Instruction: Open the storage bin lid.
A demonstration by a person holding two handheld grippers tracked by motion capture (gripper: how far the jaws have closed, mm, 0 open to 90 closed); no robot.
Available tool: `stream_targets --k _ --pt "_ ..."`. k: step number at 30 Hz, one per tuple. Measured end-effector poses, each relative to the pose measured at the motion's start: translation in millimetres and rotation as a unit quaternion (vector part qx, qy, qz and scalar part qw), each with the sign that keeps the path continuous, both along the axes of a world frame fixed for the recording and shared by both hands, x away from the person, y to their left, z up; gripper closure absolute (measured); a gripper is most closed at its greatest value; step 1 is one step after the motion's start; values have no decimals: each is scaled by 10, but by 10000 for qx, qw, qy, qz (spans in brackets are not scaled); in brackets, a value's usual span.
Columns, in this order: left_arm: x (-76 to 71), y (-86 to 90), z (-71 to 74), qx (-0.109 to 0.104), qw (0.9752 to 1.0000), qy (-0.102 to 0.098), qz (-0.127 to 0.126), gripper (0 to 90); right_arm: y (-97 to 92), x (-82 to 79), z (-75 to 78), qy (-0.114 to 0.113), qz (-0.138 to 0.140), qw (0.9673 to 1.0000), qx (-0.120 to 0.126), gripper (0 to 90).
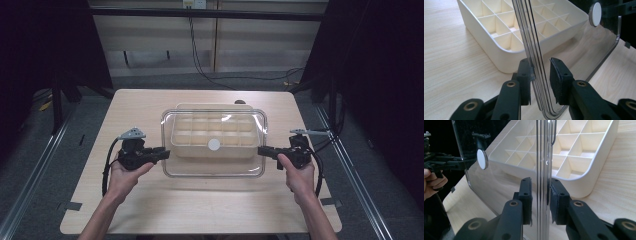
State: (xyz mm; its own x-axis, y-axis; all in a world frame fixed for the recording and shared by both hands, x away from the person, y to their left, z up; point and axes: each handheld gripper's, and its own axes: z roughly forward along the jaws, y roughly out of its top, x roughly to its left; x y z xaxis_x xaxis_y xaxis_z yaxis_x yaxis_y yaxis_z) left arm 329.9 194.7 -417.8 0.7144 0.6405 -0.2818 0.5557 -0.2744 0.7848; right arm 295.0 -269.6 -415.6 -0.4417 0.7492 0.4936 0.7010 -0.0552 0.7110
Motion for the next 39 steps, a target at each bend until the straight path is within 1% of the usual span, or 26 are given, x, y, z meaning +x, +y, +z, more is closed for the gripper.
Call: stream_targets --k 4,5,9,10,13,15,16,18,20,25,26,28,29,31,33,34,36,38,39 --pt "-34 10 -3 22 10000 -15 -42 716 6 -41 15 -31 30 10000 -14 738" --pt "-34 10 -3 22 10000 -15 -42 716 6 -49 14 -32 35 10000 20 738" --pt "-69 21 -19 -26 10000 13 -43 716 7 -85 -7 28 64 10000 26 739" --pt "-87 20 -23 28 10000 12 -53 716 5 -94 -18 28 83 10000 36 739" --pt "-105 18 -27 26 10000 40 -54 716 4 -128 -41 54 72 9999 45 739" --pt "-122 14 -50 74 9999 48 -100 716 2 -154 -51 74 70 9999 46 739" --pt "-126 9 -72 63 9999 65 -62 716 1 -163 -63 53 67 10000 35 740" --pt "-131 12 -107 72 9999 128 -47 716 6 -182 -91 83 64 9999 62 741" --pt "-142 16 -119 105 9998 146 -48 716 15 -200 -116 125 64 9999 47 742" --pt "-178 22 -99 117 9998 123 -42 716 25 -250 -117 132 105 9998 54 743" --pt "-191 32 -100 135 9997 153 -101 716 29 -259 -116 125 120 9998 33 743" --pt "-204 39 -115 148 9997 168 -82 719 39 -274 -119 107 147 9998 -17 743" --pt "-204 39 -115 148 9997 168 -82 719 43 -282 -120 134 159 9998 -7 744" --pt "-219 39 -127 146 9997 189 -58 718 48 -298 -124 130 165 9998 -18 744" --pt "-231 40 -132 149 9996 206 -85 718 44 -304 -130 121 177 9998 -6 745" --pt "-246 27 -135 203 9995 209 -91 717 38 -322 -136 151 158 9998 12 746" --pt "-263 16 -139 246 9994 217 -94 716 34 -342 -144 143 162 9998 7 746" --pt "-281 11 -139 271 9994 212 -98 716 29 -366 -147 159 155 9998 9 746" --pt "-290 4 -141 237 9994 218 -83 717 28 -378 -149 167 158 9997 12 746"
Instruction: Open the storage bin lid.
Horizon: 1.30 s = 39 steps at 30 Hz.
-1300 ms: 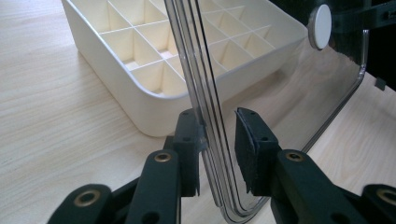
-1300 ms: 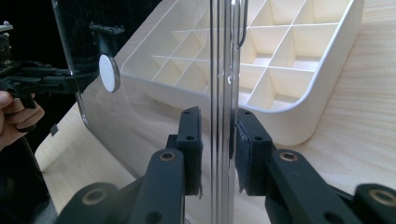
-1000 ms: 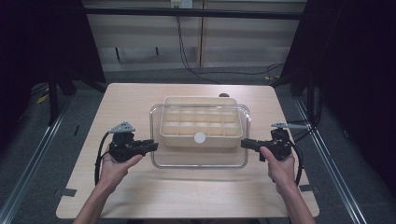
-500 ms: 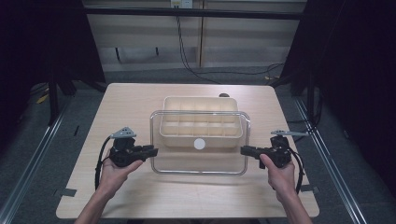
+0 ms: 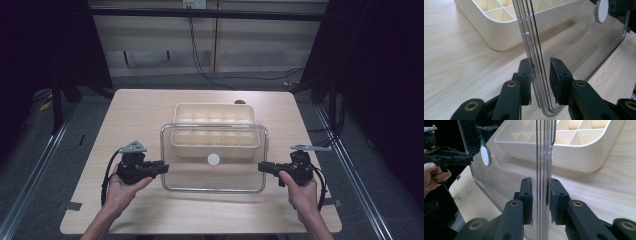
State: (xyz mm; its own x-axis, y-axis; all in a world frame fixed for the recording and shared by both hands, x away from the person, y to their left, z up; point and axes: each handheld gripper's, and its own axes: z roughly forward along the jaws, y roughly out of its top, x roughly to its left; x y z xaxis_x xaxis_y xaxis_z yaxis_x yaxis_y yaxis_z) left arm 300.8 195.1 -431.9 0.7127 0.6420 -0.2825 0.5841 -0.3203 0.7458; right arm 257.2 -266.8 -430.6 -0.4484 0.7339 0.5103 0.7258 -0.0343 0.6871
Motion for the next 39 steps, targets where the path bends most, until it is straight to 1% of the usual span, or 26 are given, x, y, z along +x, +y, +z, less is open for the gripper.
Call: stream_targets --k 3,5,8,10,13,14,15,17,18,19,21,23,24,27,28,32,33,34,36,38,39 --pt "-15 -10 -10 6 10000 34 10 718 -19 -37 -11 10 -6 10000 27 748" --pt "-39 -31 -18 78 10000 42 -37 718 -26 -54 -20 46 -17 10000 2 747" --pt "-65 -28 -19 55 10000 39 -28 717 -32 -83 -42 102 -3 9999 26 747" --pt "-86 -20 -27 83 9999 53 -61 718 -25 -108 -55 142 25 9999 3 746" --pt "-131 -9 -46 183 9997 97 -144 718 -15 -141 -76 158 59 9999 -2 747" --pt "-144 -3 -47 185 9997 88 -146 718 -12 -151 -79 163 56 9999 -4 746" --pt "-161 0 -47 140 9997 121 -136 718 -13 -160 -82 168 68 9998 1 747" --pt "-173 9 -48 150 9997 122 -155 720 -13 -171 -82 195 75 9998 28 747" --pt "-204 20 -52 147 9996 192 -155 720 -4 -194 -79 206 57 9998 20 747" --pt "-219 25 -56 198 9995 192 -164 719 3 -204 -78 204 70 9998 13 747" --pt "-243 31 -64 229 9994 205 -155 720 19 -223 -72 194 69 9998 -11 747" --pt "-252 33 -66 207 9994 228 -142 720 28 -238 -74 220 78 9997 -23 747" --pt "-271 39 -64 230 9994 225 -158 719 31 -244 -79 239 77 9997 -5 747" --pt "-303 44 -59 220 9994 221 -171 720 28 -280 -88 256 78 9996 11 747" --pt "-315 41 -60 182 9994 238 -148 720 27 -295 -89 274 80 9996 33 747" --pt "-351 40 -66 205 9994 250 -155 720 28 -335 -100 272 82 9996 17 747" --pt "-367 42 -78 201 9992 267 -198 719 27 -360 -114 282 59 9996 -6 746" --pt "-381 35 -85 173 9993 292 -181 719 26 -367 -119 296 56 9995 -5 746" --pt "-397 34 -88 237 9991 292 -215 719 23 -385 -130 301 59 9995 -6 746" --pt "-416 37 -83 231 9990 301 -237 719 20 -406 -139 318 73 9995 3 746" --pt "-425 38 -81 261 9990 268 -240 719 21 -418 -140 332 71 9994 12 746"
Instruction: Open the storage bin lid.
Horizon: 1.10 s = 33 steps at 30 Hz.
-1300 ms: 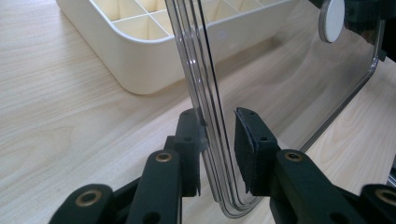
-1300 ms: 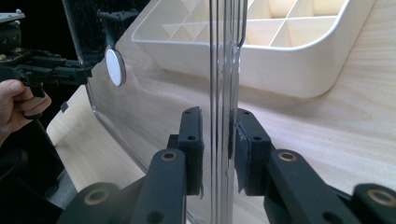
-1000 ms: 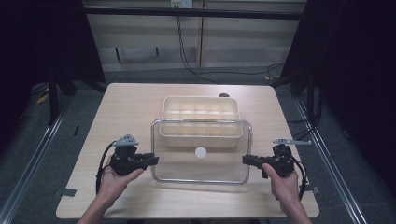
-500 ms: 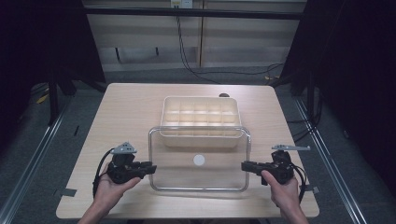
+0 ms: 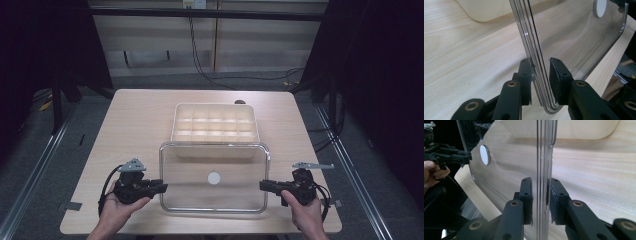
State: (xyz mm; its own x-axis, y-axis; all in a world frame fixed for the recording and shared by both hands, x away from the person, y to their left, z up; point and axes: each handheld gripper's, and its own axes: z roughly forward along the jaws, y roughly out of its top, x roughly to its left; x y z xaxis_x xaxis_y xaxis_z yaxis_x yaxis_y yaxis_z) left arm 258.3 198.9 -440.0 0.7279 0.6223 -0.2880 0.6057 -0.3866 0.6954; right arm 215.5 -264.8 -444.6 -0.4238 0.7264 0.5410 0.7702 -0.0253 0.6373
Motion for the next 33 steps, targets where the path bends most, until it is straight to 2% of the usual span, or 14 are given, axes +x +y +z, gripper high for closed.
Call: stream_targets --k 4,9,14,27,29,33 --pt "-19 -32 -11 117 9999 38 35 717 10 -35 -6 12 -14 10000 -66 743" --pt "-49 -12 -65 -10 9999 121 28 717 13 -64 -68 97 -41 9999 -31 741" --pt "-61 -12 -154 25 9998 200 42 716 23 -69 -132 187 -20 9998 -74 740" --pt "-24 -32 -216 87 9997 217 -37 677 47 5 -269 356 -59 9990 -262 722" --pt "-4 -31 -251 38 9995 310 -41 669 43 27 -289 396 -83 9989 -225 720" --pt "14 -22 -271 -18 9994 347 -56 666 39 49 -306 395 -85 9990 -202 716"
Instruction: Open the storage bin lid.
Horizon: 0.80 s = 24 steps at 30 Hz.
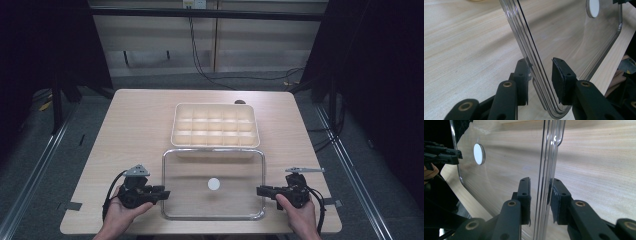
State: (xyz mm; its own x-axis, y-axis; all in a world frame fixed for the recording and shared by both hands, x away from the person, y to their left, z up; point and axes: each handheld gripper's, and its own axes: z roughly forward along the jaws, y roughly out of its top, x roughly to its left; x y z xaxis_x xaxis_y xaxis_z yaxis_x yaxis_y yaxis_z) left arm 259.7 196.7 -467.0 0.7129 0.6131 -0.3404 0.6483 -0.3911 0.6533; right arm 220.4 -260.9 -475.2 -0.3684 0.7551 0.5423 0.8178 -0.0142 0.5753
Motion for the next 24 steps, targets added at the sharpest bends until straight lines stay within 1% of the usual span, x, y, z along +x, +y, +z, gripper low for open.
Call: stream_targets --k 4,7,9,12,13,14,18,19,22,24 --pt "34 -23 -15 42 10000 -4 5 654 4 29 -27 -28 24 10000 -72 699" --pt "46 -36 -31 7 10000 69 37 651 1 36 -28 -27 4 9999 -101 691" --pt "48 -40 -34 8 10000 68 -3 647 4 44 -35 -54 16 9998 -177 678" --pt "30 -35 -38 45 10000 50 -30 641 20 42 -35 -56 10 9998 -210 674" --pt "23 -35 -38 26 10000 45 -16 641 25 37 -32 -51 10 9997 -220 674" --pt "20 -27 -38 57 10000 22 -27 641 29 31 -29 -54 14 9997 -222 673" --pt "23 -20 -62 49 9999 75 -47 625 51 32 -45 -62 38 9996 -280 659" --pt "22 -16 -74 51 9999 119 -43 621 59 29 -52 -40 46 9995 -320 654" --pt "28 -17 -87 45 9999 152 -21 617 78 25 -63 -18 43 9994 -341 643" --pt "42 -21 -95 88 9998 179 -41 611 90 26 -75 4 20 9993 -367 632"
